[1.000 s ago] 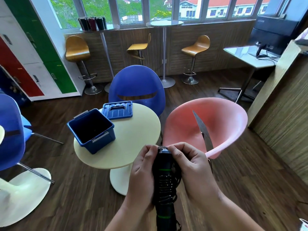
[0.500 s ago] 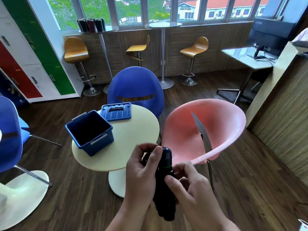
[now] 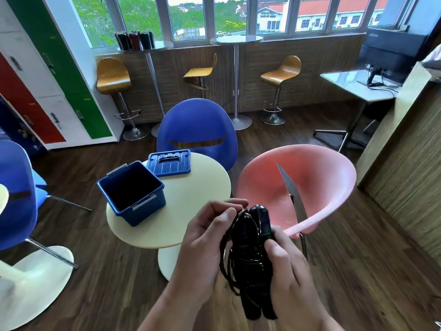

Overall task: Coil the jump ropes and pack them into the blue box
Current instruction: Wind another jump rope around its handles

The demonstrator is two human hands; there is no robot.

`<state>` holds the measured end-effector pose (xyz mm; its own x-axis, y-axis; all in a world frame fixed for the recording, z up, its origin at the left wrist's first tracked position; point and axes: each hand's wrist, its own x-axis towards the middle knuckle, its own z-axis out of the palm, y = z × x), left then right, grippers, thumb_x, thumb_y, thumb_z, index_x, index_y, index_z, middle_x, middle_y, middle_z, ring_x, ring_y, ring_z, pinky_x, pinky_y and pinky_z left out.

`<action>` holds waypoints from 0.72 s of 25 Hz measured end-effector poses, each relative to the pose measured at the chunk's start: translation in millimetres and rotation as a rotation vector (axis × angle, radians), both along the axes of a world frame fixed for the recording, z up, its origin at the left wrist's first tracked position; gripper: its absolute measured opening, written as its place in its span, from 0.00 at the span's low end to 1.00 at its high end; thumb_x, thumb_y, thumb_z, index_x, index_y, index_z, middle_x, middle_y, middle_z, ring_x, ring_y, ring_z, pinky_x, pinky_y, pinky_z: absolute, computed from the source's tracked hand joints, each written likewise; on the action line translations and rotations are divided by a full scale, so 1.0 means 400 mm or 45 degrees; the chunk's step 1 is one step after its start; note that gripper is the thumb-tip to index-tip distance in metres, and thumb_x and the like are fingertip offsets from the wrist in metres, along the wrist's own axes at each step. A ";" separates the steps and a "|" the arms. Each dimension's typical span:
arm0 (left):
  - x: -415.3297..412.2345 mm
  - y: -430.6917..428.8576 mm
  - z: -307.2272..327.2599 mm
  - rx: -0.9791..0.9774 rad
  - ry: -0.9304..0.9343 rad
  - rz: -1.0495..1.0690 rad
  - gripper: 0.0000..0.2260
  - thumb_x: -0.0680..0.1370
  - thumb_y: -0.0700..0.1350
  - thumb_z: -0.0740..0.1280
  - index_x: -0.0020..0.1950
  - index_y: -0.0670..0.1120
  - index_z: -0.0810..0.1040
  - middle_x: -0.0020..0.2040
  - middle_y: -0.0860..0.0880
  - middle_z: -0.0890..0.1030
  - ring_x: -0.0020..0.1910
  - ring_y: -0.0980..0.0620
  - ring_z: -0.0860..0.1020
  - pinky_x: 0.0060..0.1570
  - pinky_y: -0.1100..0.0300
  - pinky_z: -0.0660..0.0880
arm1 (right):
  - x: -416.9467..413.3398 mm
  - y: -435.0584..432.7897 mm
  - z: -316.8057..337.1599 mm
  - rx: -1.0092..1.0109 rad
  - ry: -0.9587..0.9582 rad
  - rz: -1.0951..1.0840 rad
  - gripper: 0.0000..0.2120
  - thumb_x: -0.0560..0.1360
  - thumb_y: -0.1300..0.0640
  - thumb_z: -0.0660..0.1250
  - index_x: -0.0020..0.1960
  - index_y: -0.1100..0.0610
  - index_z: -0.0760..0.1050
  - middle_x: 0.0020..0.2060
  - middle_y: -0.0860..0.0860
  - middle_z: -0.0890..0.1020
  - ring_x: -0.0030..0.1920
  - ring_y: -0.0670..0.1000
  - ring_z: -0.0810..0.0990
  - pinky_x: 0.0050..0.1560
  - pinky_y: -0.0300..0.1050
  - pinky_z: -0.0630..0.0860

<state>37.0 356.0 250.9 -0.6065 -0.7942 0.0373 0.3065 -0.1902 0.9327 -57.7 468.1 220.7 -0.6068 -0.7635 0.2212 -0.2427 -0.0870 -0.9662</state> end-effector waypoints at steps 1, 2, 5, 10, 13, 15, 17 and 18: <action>0.000 -0.004 0.005 -0.027 0.016 -0.032 0.06 0.76 0.43 0.69 0.45 0.42 0.83 0.56 0.39 0.85 0.53 0.42 0.82 0.58 0.47 0.77 | -0.002 -0.002 0.003 0.010 0.008 0.006 0.21 0.75 0.44 0.53 0.54 0.52 0.80 0.40 0.54 0.83 0.40 0.51 0.81 0.41 0.50 0.75; 0.001 -0.006 0.009 -0.062 0.039 -0.060 0.06 0.76 0.43 0.70 0.46 0.41 0.83 0.56 0.39 0.85 0.53 0.42 0.83 0.56 0.50 0.79 | -0.006 -0.006 0.005 0.023 0.011 0.013 0.20 0.75 0.43 0.54 0.54 0.52 0.79 0.40 0.54 0.83 0.40 0.51 0.81 0.40 0.50 0.75; -0.002 0.003 0.012 -0.208 0.017 -0.006 0.05 0.75 0.46 0.73 0.47 0.44 0.84 0.52 0.41 0.86 0.51 0.43 0.84 0.54 0.53 0.81 | -0.020 -0.013 0.009 0.075 0.029 0.047 0.20 0.74 0.37 0.60 0.53 0.50 0.78 0.38 0.51 0.84 0.38 0.48 0.81 0.39 0.45 0.77; -0.017 0.024 -0.004 -0.343 -0.115 0.163 0.04 0.77 0.46 0.73 0.48 0.48 0.87 0.48 0.46 0.88 0.49 0.46 0.86 0.53 0.52 0.82 | -0.016 -0.009 0.011 0.106 0.183 0.005 0.18 0.74 0.36 0.62 0.52 0.49 0.78 0.38 0.47 0.83 0.38 0.48 0.82 0.37 0.39 0.75; -0.016 0.018 0.000 -0.469 -0.151 0.168 0.02 0.76 0.47 0.73 0.46 0.50 0.85 0.44 0.47 0.87 0.45 0.46 0.85 0.48 0.53 0.81 | -0.011 -0.008 0.010 0.069 0.139 -0.027 0.19 0.75 0.37 0.61 0.53 0.50 0.78 0.39 0.48 0.84 0.39 0.48 0.82 0.38 0.42 0.76; -0.017 0.020 0.004 -0.536 -0.165 0.187 0.05 0.73 0.50 0.71 0.46 0.51 0.84 0.43 0.48 0.86 0.42 0.49 0.84 0.43 0.58 0.80 | -0.014 -0.005 0.014 0.042 0.119 -0.047 0.19 0.75 0.37 0.60 0.53 0.50 0.78 0.38 0.48 0.84 0.38 0.47 0.82 0.37 0.40 0.75; -0.018 0.025 0.005 -0.557 -0.164 0.217 0.06 0.73 0.51 0.71 0.47 0.52 0.85 0.44 0.48 0.86 0.43 0.50 0.84 0.43 0.60 0.79 | -0.013 -0.001 0.024 0.032 0.152 -0.037 0.19 0.76 0.38 0.60 0.53 0.51 0.78 0.38 0.48 0.84 0.38 0.49 0.82 0.37 0.40 0.75; -0.017 0.025 0.004 -0.579 -0.167 0.229 0.06 0.73 0.51 0.70 0.47 0.53 0.85 0.45 0.47 0.86 0.44 0.49 0.84 0.44 0.58 0.80 | -0.012 -0.001 0.027 0.035 0.162 -0.029 0.19 0.76 0.38 0.60 0.53 0.51 0.78 0.38 0.48 0.84 0.39 0.49 0.82 0.38 0.41 0.75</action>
